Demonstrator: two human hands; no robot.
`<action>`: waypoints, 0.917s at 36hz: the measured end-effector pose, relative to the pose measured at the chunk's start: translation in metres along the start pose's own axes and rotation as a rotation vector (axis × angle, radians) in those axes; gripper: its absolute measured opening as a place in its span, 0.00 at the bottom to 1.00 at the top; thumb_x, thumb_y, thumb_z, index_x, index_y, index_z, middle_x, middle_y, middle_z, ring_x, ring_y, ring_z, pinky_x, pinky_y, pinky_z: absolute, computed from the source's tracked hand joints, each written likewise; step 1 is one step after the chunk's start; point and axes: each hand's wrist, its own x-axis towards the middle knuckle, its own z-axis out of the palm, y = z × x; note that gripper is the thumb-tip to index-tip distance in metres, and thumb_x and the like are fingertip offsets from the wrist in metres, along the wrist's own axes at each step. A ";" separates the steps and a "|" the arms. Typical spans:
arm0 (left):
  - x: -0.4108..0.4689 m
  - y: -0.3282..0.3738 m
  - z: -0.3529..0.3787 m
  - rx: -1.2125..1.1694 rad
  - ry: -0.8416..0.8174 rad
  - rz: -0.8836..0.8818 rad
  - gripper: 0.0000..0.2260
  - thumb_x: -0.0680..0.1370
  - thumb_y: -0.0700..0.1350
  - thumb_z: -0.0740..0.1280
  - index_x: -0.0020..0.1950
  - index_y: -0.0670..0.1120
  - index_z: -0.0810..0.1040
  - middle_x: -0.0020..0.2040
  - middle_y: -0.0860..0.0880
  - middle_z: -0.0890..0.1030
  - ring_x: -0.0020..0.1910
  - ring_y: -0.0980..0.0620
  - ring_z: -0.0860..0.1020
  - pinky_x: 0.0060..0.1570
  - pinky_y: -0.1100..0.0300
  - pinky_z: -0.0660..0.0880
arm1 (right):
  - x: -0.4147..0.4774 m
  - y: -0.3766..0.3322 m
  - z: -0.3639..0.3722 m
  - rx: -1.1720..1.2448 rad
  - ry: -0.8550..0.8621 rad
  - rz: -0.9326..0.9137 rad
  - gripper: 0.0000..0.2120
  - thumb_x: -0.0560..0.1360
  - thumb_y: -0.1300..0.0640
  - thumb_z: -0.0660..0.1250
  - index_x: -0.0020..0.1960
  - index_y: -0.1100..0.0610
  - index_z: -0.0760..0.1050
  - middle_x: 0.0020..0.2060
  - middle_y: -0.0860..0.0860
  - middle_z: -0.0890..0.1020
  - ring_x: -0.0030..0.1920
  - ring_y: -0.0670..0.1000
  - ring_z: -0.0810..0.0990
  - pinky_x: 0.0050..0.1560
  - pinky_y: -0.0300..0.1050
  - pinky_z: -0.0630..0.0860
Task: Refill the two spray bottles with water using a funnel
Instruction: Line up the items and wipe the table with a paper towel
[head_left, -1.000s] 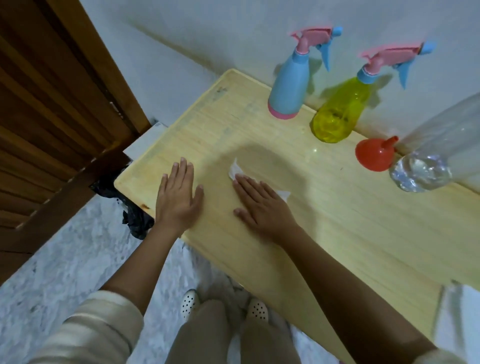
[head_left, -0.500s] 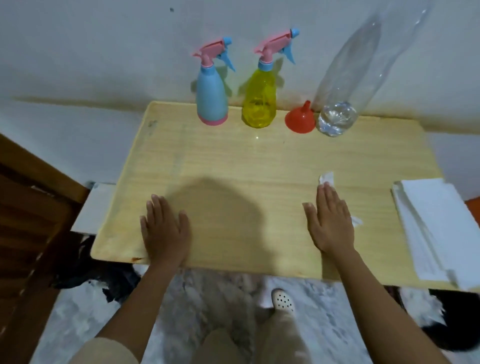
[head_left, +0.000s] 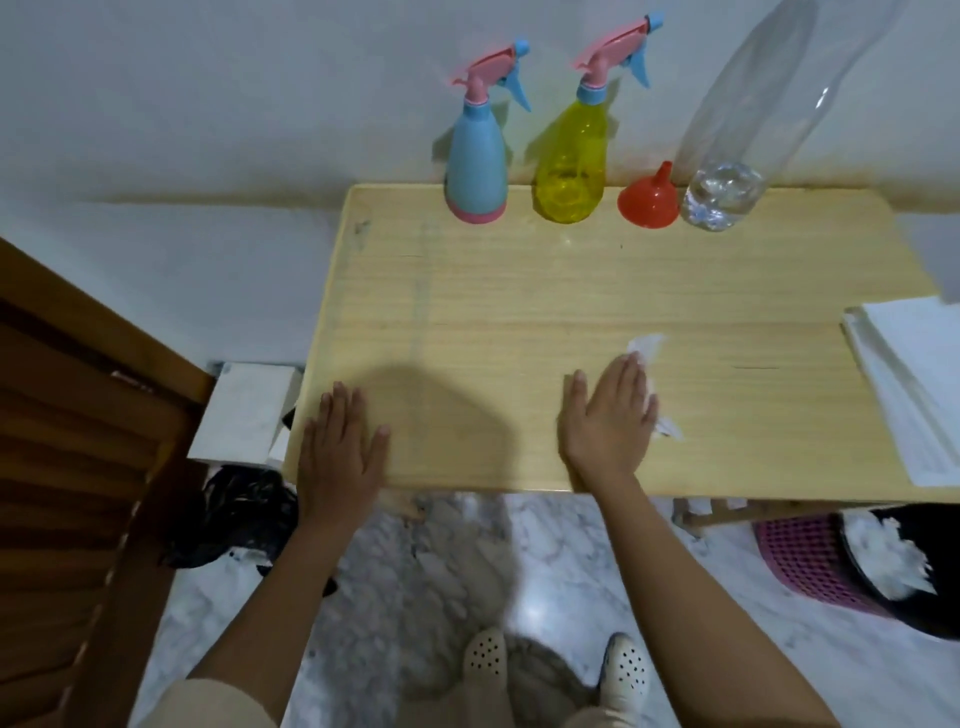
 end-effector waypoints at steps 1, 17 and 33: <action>-0.001 -0.004 -0.002 0.012 0.005 -0.006 0.35 0.76 0.62 0.43 0.77 0.41 0.56 0.78 0.43 0.54 0.77 0.47 0.51 0.74 0.51 0.47 | -0.005 -0.014 0.009 -0.001 -0.018 -0.036 0.33 0.80 0.41 0.43 0.77 0.60 0.44 0.78 0.53 0.46 0.77 0.49 0.44 0.74 0.49 0.38; -0.015 0.003 0.009 0.051 0.121 -0.247 0.24 0.82 0.46 0.55 0.75 0.35 0.58 0.77 0.38 0.56 0.76 0.41 0.53 0.73 0.44 0.47 | -0.060 -0.042 0.040 -0.201 -0.342 -0.985 0.35 0.77 0.39 0.45 0.74 0.61 0.60 0.74 0.54 0.63 0.73 0.52 0.63 0.73 0.51 0.60; -0.014 0.066 0.028 0.092 0.029 -0.161 0.27 0.81 0.47 0.58 0.74 0.34 0.57 0.76 0.37 0.57 0.76 0.38 0.53 0.71 0.39 0.49 | -0.032 0.125 -0.058 -0.219 -0.189 -0.384 0.35 0.76 0.34 0.34 0.77 0.52 0.42 0.76 0.45 0.42 0.75 0.42 0.40 0.72 0.41 0.35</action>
